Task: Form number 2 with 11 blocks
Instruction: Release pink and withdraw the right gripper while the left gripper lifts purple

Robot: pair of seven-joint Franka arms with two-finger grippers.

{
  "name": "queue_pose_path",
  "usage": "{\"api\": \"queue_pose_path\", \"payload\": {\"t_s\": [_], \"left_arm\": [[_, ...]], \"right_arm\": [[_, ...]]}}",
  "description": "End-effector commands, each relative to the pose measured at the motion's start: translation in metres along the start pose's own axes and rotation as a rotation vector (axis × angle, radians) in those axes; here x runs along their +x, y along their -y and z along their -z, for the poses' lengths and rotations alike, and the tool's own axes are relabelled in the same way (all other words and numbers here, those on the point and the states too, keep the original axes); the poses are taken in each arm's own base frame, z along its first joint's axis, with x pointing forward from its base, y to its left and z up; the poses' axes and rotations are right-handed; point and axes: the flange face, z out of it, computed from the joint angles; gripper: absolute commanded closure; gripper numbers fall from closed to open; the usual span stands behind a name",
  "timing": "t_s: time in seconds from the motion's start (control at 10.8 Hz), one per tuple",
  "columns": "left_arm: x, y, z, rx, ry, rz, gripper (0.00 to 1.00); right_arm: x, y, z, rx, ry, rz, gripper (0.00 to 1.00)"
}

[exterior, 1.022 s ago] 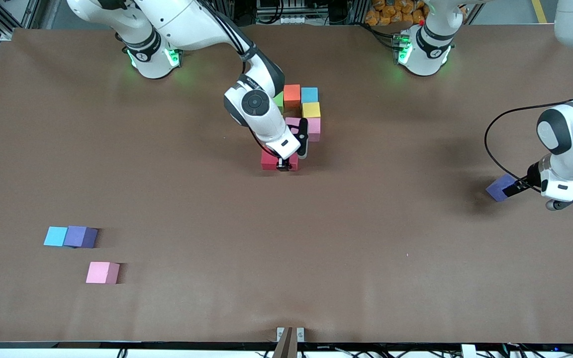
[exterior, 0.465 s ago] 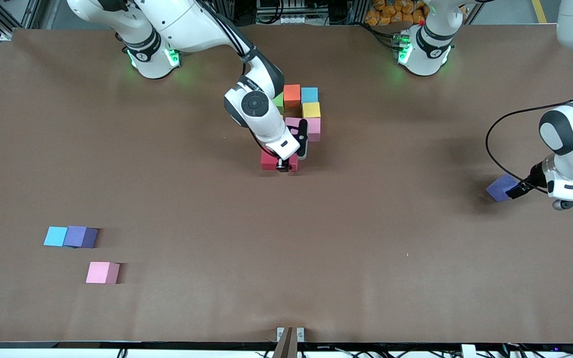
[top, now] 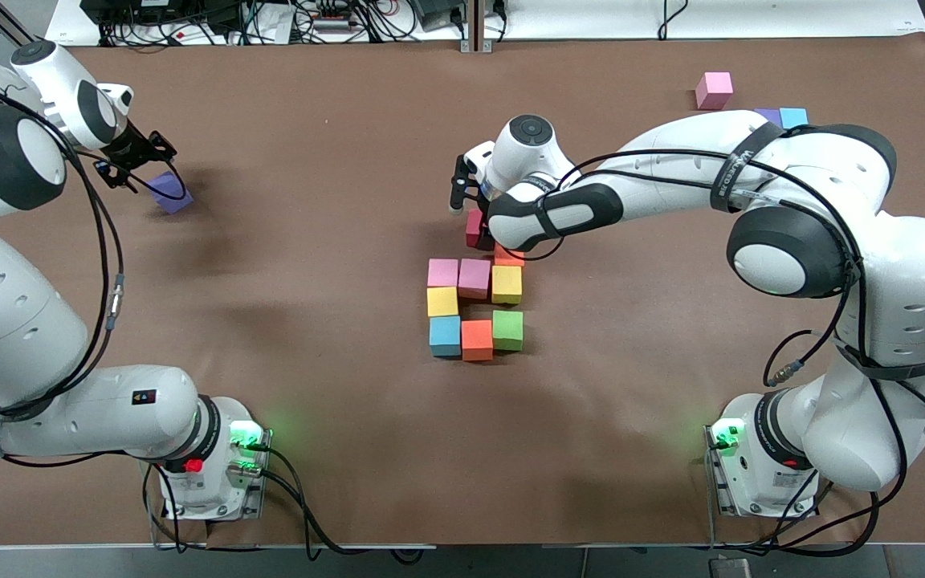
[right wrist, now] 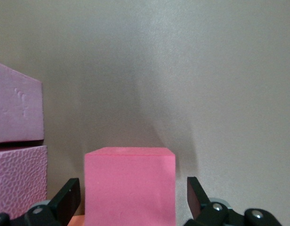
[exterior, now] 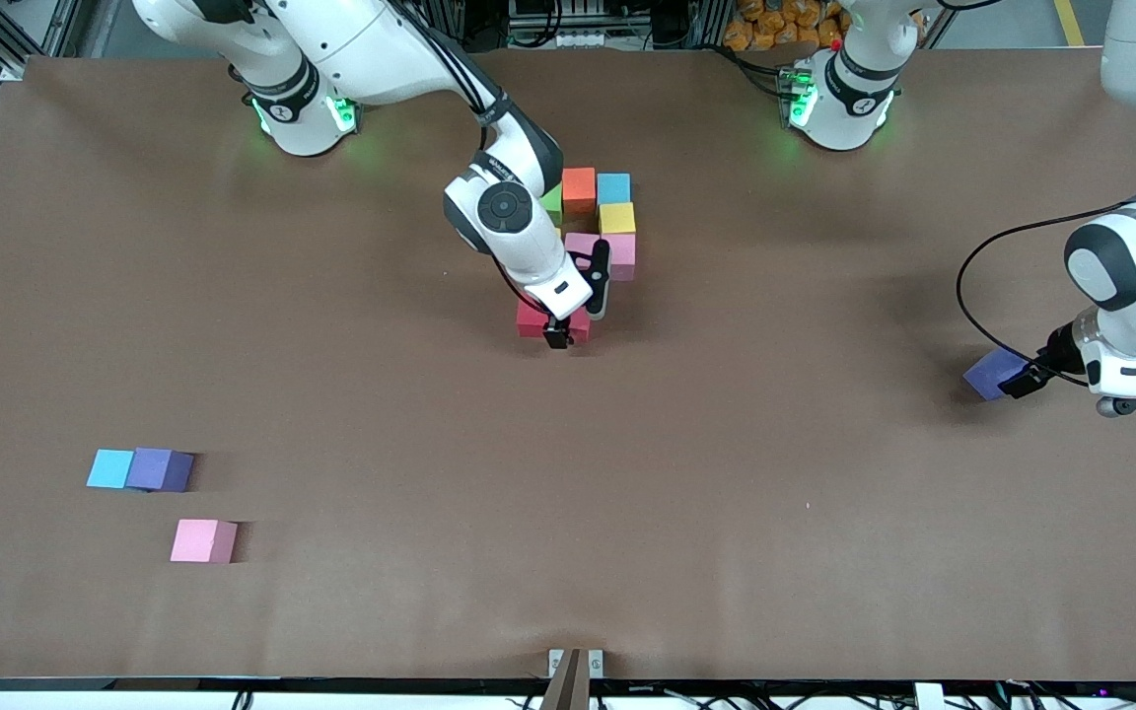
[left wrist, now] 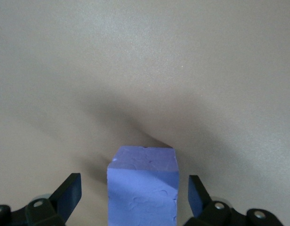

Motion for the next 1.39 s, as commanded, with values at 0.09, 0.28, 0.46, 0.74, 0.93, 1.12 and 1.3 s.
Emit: {"api": "queue_pose_path", "payload": {"t_s": [0.09, 0.28, 0.46, 0.74, 0.93, 1.12, 1.3], "left_arm": [[-0.001, 0.002, -0.010, -0.012, -0.004, 0.021, 0.00], [-0.002, 0.003, -0.015, -0.008, -0.001, 0.020, 0.00], [-0.004, 0.001, -0.023, -0.003, 0.010, 0.017, 0.00], [-0.007, -0.008, -0.028, 0.008, 0.014, -0.092, 0.35], [-0.014, -0.024, -0.025, -0.011, 0.023, -0.092, 0.36], [-0.028, -0.054, -0.022, -0.025, 0.028, -0.036, 0.44], [-0.038, -0.076, -0.018, -0.036, 0.037, -0.032, 0.55]], "right_arm": [[-0.001, -0.014, 0.054, 0.030, 0.044, -0.025, 0.00], [-0.004, -0.019, 0.090, 0.051, 0.069, -0.035, 0.00], [-0.014, -0.035, 0.122, 0.072, 0.079, -0.078, 0.00], [-0.059, -0.087, 0.177, 0.061, 0.073, -0.201, 0.00], [-0.100, -0.123, 0.211, 0.035, 0.067, -0.313, 0.00], [-0.161, -0.161, 0.256, 0.008, 0.066, -0.448, 0.00], [-0.221, -0.187, 0.292, -0.022, 0.083, -0.543, 0.00]]}}
